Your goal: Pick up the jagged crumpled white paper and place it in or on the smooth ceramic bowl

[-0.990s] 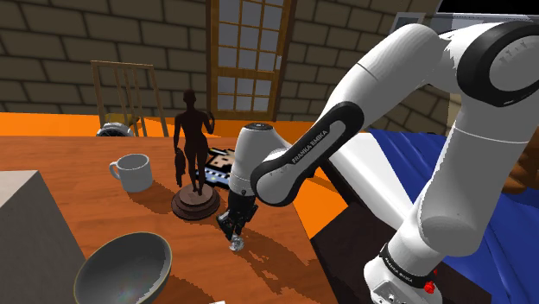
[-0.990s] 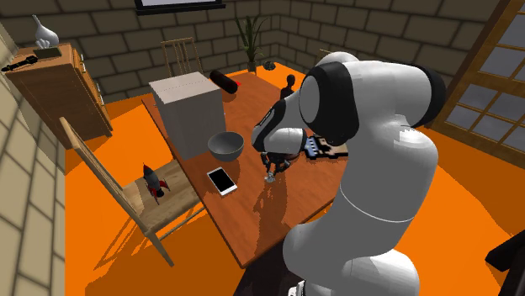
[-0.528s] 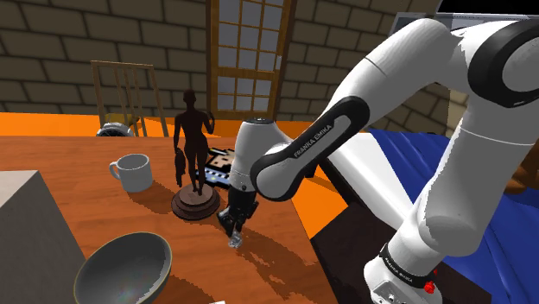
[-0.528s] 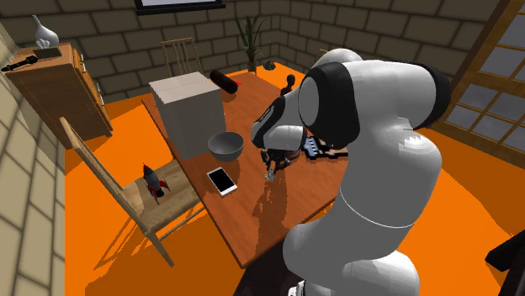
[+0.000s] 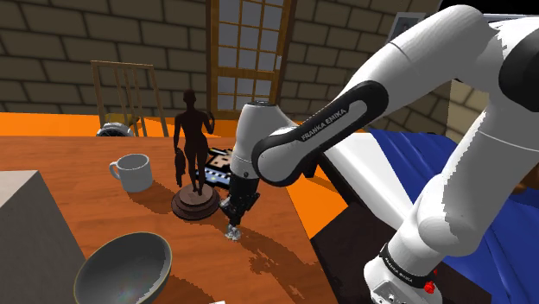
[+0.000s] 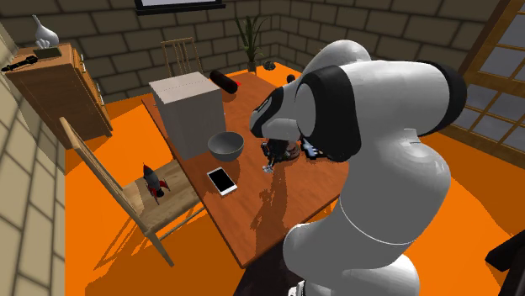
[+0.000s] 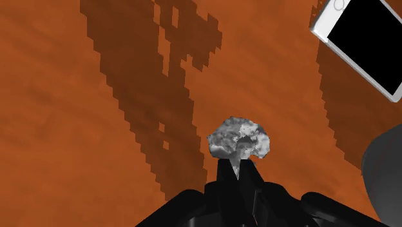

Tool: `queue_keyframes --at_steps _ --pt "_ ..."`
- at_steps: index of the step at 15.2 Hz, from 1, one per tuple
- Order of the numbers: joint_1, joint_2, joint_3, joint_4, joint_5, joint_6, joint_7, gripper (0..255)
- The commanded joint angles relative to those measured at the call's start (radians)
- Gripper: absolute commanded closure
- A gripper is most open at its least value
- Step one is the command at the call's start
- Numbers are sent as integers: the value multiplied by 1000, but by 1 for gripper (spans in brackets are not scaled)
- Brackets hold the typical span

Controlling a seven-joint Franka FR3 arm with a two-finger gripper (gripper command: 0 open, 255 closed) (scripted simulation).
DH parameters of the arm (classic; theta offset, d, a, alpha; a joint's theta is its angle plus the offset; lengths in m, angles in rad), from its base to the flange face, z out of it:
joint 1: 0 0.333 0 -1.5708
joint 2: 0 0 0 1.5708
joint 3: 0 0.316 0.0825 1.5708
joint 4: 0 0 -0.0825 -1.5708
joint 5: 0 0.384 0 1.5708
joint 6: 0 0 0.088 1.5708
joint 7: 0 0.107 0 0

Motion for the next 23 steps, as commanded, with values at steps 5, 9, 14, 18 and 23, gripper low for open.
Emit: queue_keyframes --at_steps 5,9,14,18,23 --pt "-2 -69 -4 27 26 -93 -10 255" --pt "-2 -84 -6 30 32 -109 -12 0" --pt "27 31 21 -101 186 249 -61 0" --pt "35 93 22 -99 166 315 -46 0" --pt "59 176 4 -86 116 384 -12 0"
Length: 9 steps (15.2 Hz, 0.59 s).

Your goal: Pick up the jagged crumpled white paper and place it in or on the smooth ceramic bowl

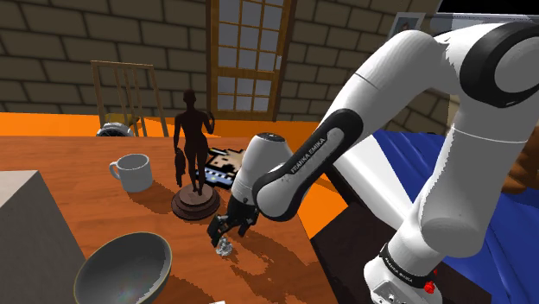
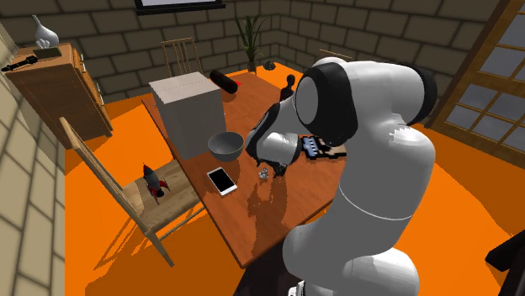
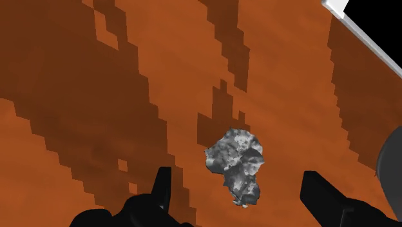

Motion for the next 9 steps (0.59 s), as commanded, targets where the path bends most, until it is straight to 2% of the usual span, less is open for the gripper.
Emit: queue_keyframes --at_steps 1,7,8,9 --pt "4 15 -5 3 -9 12 4 0" --pt "4 15 -5 3 -8 12 4 0" --pt "4 15 -5 3 -8 12 4 255" --pt "4 15 -5 3 -8 12 4 255"
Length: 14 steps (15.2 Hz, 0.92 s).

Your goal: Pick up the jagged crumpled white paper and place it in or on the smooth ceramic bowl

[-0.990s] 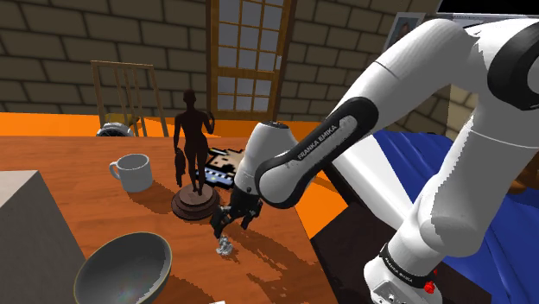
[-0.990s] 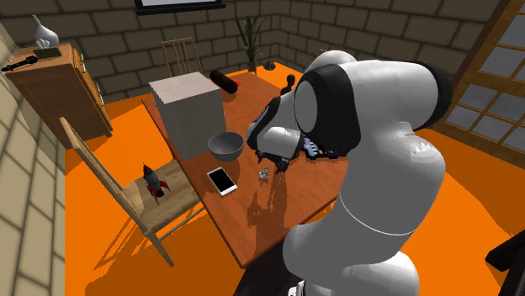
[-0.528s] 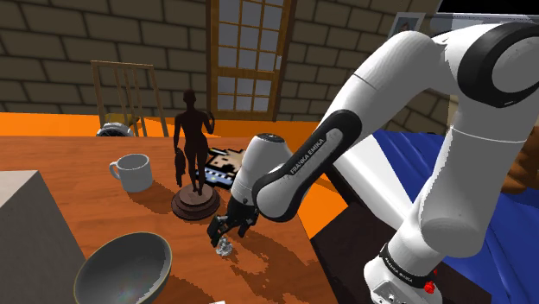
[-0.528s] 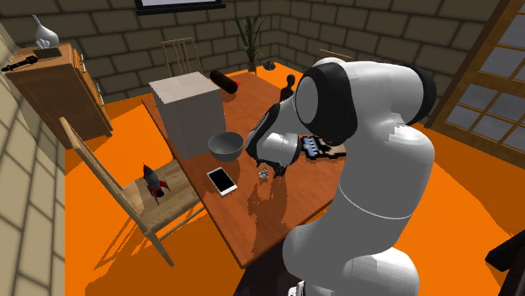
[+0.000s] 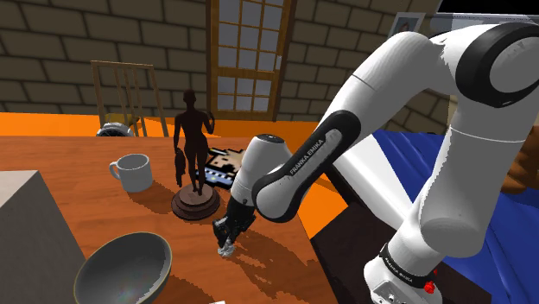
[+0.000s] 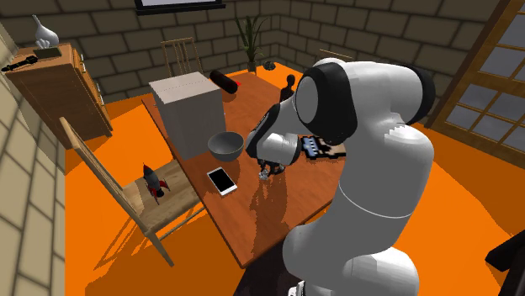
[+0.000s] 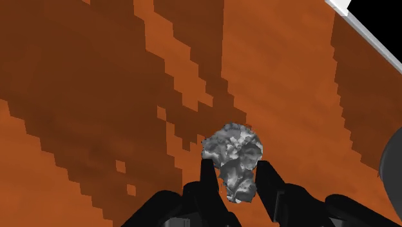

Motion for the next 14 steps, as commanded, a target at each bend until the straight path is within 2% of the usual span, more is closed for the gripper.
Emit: queue_keyframes --at_steps 1,8,14 --pt "0 0 0 -1 0 0 0 255" --pt "0 1 0 -1 0 0 0 255" --pt "-16 -94 17 2 35 -93 -7 255"
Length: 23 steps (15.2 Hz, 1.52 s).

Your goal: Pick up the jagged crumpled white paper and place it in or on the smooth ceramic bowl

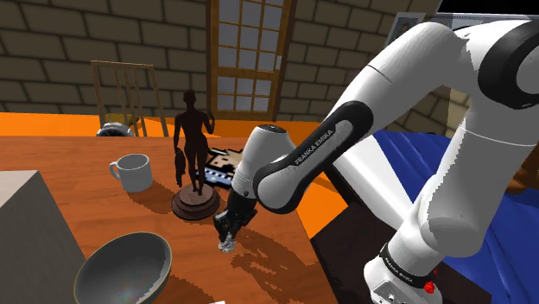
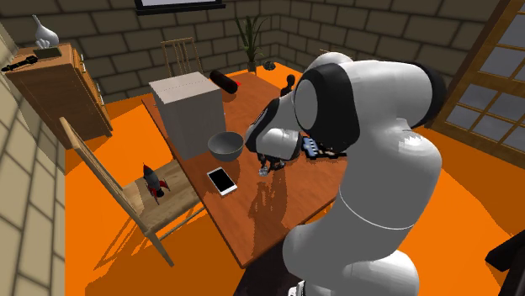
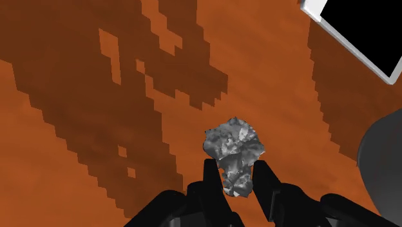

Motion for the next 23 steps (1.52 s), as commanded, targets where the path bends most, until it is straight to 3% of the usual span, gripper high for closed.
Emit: queue_keyframes --at_steps 1,23 --pt "-3 -29 3 4 8 -32 0 255" --pt "-15 -304 -24 88 48 -379 22 255"
